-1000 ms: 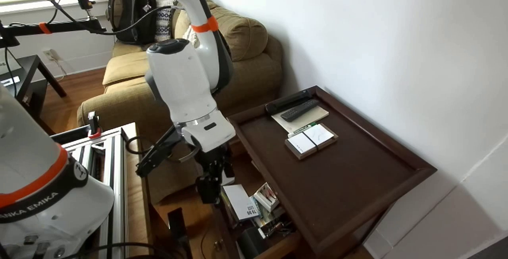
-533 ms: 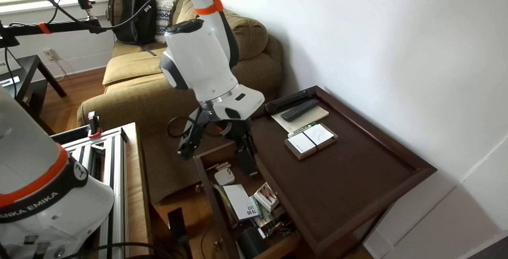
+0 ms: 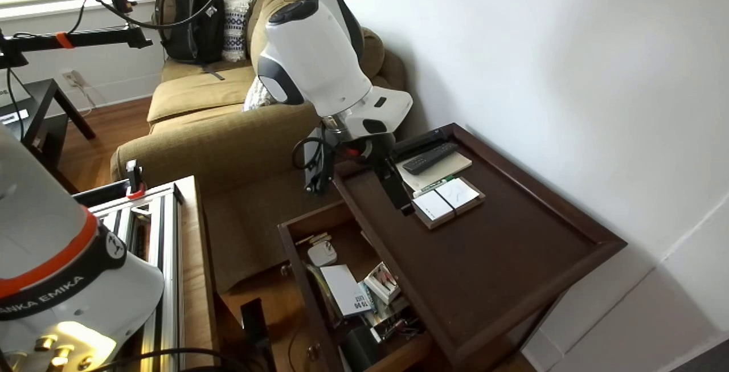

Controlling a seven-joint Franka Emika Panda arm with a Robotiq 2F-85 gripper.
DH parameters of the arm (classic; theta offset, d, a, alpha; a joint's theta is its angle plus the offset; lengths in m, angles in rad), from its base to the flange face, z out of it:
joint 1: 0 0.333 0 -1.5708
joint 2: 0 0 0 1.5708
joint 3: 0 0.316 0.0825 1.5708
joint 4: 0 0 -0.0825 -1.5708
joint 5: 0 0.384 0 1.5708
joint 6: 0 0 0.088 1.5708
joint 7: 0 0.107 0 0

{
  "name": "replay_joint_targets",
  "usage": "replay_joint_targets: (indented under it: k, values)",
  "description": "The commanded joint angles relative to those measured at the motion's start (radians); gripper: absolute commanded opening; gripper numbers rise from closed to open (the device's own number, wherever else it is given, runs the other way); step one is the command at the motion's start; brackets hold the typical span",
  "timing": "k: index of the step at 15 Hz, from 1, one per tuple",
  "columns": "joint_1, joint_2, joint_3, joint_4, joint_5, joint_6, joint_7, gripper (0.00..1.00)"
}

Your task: Open the drawer and place the marker into it then close it

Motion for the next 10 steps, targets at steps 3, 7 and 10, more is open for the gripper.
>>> replay_joint_targets:
  k: [3,7,10]
  values:
    - [-0.018,-0.019,0.003,0.039,-0.025,-0.044,0.010,1.00]
    - [-0.163,-0.024,0.111,0.095,-0.268,-0.134,0.178,1.00]
    - [-0.174,0.019,0.091,0.184,-0.170,-0.268,0.080,1.00]
